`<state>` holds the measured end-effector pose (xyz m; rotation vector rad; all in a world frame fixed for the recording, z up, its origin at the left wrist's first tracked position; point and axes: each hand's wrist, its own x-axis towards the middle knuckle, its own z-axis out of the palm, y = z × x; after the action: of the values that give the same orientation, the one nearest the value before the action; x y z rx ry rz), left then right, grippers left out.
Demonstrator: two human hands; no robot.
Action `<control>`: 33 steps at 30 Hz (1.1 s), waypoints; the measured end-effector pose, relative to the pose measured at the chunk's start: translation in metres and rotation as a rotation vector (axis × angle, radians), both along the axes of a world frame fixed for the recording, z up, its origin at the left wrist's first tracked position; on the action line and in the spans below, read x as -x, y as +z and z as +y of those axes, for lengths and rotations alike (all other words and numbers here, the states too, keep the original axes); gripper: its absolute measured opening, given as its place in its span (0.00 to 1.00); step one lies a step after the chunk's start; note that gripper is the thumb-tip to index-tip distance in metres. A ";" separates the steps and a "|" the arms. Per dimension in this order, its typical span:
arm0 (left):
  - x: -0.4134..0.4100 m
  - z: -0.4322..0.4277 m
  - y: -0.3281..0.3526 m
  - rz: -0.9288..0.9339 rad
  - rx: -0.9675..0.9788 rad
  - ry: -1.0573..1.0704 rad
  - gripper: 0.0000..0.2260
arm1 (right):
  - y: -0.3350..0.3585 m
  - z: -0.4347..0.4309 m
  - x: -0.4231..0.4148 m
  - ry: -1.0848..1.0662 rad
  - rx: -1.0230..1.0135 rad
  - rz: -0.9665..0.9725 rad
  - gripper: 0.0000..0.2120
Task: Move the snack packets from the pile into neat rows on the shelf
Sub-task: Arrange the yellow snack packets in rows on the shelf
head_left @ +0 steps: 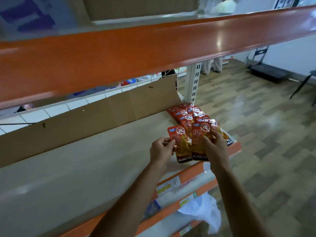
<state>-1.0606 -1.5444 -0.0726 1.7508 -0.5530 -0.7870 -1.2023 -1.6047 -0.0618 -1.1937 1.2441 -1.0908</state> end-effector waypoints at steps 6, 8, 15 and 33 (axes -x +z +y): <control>0.020 -0.039 -0.002 0.022 -0.014 0.057 0.02 | 0.011 -0.047 0.022 0.031 0.038 0.081 0.10; 0.027 -0.053 -0.004 -0.036 -0.041 0.076 0.04 | 0.013 -0.062 0.028 0.066 0.077 0.156 0.10; 0.045 -0.081 -0.008 -0.105 -0.101 0.172 0.05 | 0.015 -0.101 0.041 0.193 0.105 0.219 0.11; 0.053 -0.088 -0.006 -0.097 -0.089 0.192 0.07 | 0.017 -0.101 0.031 0.552 0.276 0.727 0.20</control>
<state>-1.1136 -1.6326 -0.0783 1.9003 -0.4117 -0.6023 -1.2328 -1.7054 -0.0446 -2.1105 1.1774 -0.4178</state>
